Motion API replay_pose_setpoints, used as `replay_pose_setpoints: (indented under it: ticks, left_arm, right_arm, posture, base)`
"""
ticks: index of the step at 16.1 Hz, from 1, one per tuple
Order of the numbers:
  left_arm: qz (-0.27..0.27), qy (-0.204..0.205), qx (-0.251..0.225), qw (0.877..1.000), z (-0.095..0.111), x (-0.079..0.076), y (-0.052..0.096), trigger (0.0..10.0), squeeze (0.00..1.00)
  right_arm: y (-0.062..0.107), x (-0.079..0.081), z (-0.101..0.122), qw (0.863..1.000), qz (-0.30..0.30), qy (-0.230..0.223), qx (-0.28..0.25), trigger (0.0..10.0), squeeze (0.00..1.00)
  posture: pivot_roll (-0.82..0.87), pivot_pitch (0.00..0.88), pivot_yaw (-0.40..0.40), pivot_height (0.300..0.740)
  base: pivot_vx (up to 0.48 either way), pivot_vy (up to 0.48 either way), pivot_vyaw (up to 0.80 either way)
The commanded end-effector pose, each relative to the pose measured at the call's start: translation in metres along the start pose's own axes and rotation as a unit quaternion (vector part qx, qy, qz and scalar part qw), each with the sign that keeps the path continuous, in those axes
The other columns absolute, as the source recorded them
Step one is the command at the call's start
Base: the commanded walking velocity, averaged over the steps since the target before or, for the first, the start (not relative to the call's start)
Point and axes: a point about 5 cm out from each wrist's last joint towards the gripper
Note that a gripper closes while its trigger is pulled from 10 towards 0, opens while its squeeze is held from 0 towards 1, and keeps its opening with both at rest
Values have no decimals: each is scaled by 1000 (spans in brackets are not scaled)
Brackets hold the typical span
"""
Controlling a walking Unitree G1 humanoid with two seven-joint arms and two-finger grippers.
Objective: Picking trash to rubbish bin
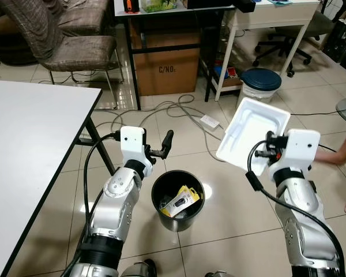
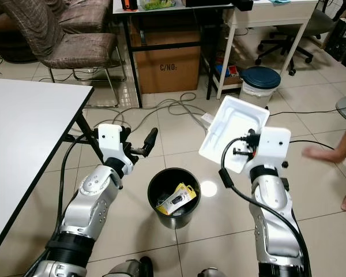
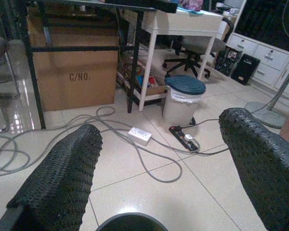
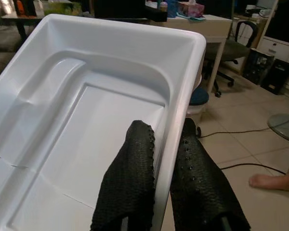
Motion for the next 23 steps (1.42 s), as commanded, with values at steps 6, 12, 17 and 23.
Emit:
replay_pose_setpoints:
  ticks: [6, 12, 17, 23]
  left_arm:
    - [13, -14, -34, 999, 14, 3, -5, 10000, 0]
    - [-22, -27, -36, 999, 19, -1, -11, 10000, 0]
    - [-25, -31, -32, 999, 18, -2, -15, 10000, 0]
    - [-13, -20, -37, 999, 15, -4, -13, 10000, 0]
  right_arm:
    - [-13, 7, 2, 998, 0, -64, 5, 10000, 0]
    - [-8, 0, 5, 997, -19, -80, -6, 10000, 0]
    - [-2, -2, -1, 997, -46, -64, 2, 10000, 0]
    - [-2, 9, -1, 1000, -4, -6, -5, 10000, 0]
  posture:
    - [-47, 57, 18, 740]
    - [-93, 60, 76, 740]
    - [-106, 61, 88, 740]
    - [-75, 66, 53, 740]
  base:
    - [0, 0, 0]
    - [0, 0, 0]
    - [0, 0, 0]
    - [0, 0, 0]
Point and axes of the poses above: a point about 5 cm out from each wrist's last joint towards the gripper, its own y axis pointing back from the gripper into the wrist, its own z axis along the axis of the wrist's last joint, x = y × z, and after that the axes turned 1 degree about -y, right-handed
